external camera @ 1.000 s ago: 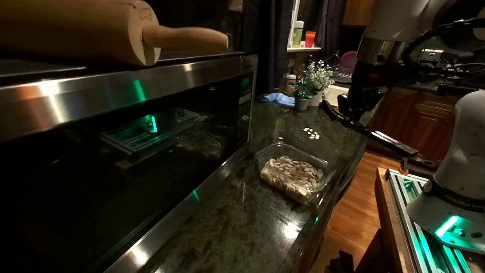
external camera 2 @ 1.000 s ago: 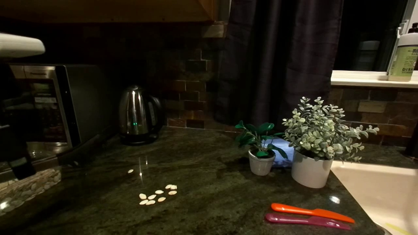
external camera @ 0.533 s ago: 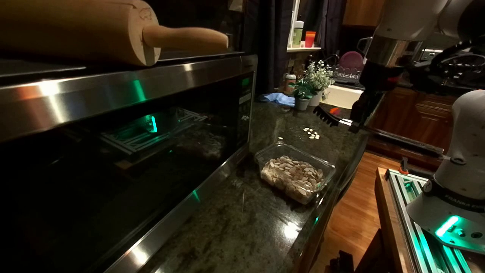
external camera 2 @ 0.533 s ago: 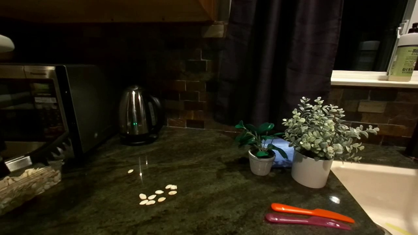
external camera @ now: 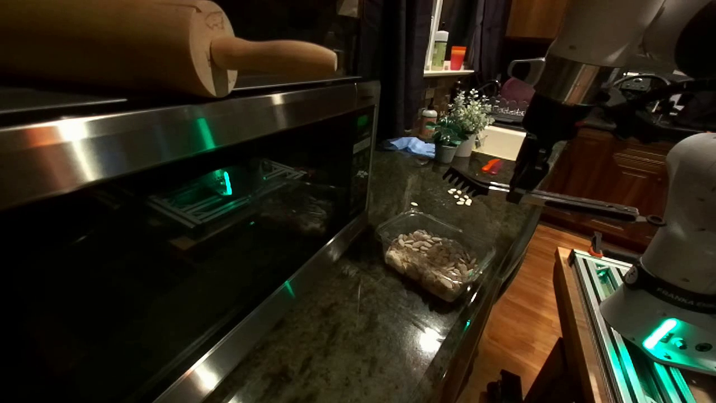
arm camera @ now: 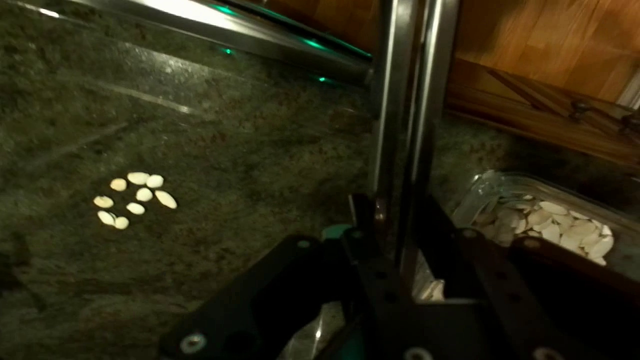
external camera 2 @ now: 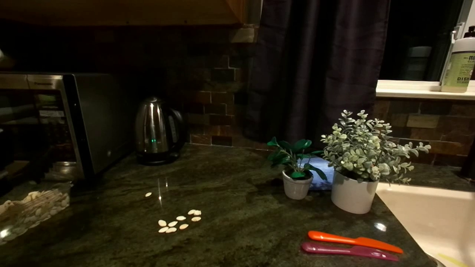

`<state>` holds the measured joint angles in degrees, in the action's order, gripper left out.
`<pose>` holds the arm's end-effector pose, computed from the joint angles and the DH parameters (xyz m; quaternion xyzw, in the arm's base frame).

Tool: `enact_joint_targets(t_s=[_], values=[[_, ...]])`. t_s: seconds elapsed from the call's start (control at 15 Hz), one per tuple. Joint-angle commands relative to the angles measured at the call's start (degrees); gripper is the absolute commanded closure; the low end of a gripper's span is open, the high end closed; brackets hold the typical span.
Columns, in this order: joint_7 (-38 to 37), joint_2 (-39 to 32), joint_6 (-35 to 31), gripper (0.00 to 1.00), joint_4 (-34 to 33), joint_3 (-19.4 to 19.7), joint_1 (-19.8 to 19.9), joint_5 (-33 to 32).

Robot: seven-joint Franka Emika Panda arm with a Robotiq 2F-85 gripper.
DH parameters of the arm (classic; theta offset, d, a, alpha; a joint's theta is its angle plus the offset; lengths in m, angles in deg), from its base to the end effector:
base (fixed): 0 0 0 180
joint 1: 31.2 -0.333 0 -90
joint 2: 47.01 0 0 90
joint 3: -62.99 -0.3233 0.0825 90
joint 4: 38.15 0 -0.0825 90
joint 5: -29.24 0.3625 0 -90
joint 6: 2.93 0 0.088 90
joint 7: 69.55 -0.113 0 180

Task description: Use the tongs to pick up a bean and put it inside the container

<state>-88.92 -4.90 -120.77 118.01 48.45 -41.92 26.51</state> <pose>0.2788 0.1276 0.4428 0.9936 0.0321 0.0595 0.0906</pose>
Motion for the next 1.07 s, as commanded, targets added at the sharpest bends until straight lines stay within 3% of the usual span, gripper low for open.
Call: enact_joint_targets(t_s=[0.0,0.4,1.0], values=[[8.32,-4.51,-1.63,0.93,-3.15,1.55,-2.66,2.64],[20.75,-8.54,-1.67,0.93,-6.13,2.72,-6.47,4.17],[26.21,-15.82,-3.16,0.93,-10.46,2.18,-6.89,3.31]])
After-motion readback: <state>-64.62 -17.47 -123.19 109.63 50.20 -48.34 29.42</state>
